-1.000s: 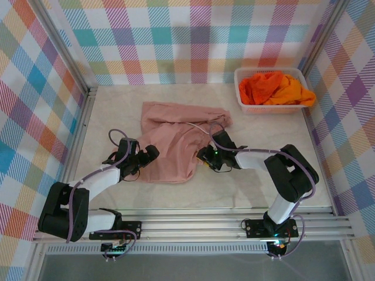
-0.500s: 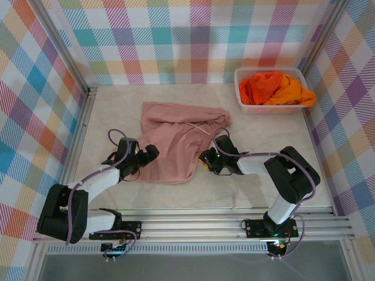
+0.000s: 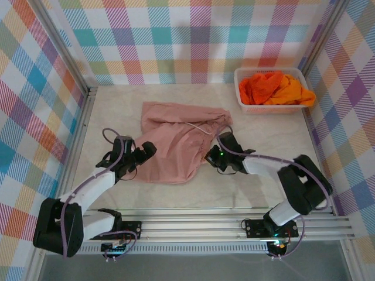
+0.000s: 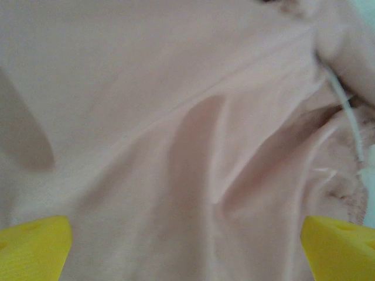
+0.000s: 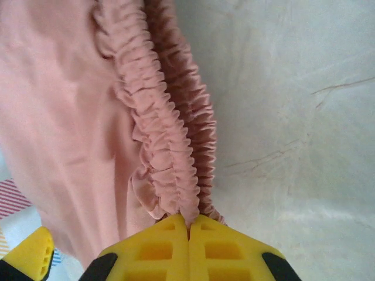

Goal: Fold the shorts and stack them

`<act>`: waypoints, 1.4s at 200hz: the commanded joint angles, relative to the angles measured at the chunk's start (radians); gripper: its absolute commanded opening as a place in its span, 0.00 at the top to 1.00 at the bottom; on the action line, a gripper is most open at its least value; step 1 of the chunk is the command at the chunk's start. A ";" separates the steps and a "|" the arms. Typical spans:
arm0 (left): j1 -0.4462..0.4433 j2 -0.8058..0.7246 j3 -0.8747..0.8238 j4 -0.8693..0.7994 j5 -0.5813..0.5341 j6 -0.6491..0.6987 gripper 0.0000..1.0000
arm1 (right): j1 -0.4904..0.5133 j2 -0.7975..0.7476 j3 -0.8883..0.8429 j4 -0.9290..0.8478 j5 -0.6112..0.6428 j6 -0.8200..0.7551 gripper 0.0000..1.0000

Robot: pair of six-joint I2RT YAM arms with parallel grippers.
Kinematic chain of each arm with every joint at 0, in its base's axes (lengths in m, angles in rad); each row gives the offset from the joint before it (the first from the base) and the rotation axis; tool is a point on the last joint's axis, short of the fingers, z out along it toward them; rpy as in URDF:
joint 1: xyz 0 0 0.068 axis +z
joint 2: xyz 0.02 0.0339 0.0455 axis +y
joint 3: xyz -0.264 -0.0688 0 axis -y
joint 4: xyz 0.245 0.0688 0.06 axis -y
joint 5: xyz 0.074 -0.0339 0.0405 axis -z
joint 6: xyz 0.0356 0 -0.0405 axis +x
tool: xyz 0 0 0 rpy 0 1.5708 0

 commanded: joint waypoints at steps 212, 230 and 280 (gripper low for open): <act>0.002 1.136 1.308 -0.412 0.073 0.199 0.26 | -0.121 -0.482 -0.131 -0.631 0.214 -0.417 1.00; -0.001 1.206 1.394 -0.457 0.073 0.205 0.28 | -0.125 -0.482 -0.129 -0.630 0.209 -0.422 1.00; -0.005 1.336 1.551 -0.526 0.094 0.205 0.45 | -0.131 -0.492 -0.131 -0.633 0.203 -0.435 1.00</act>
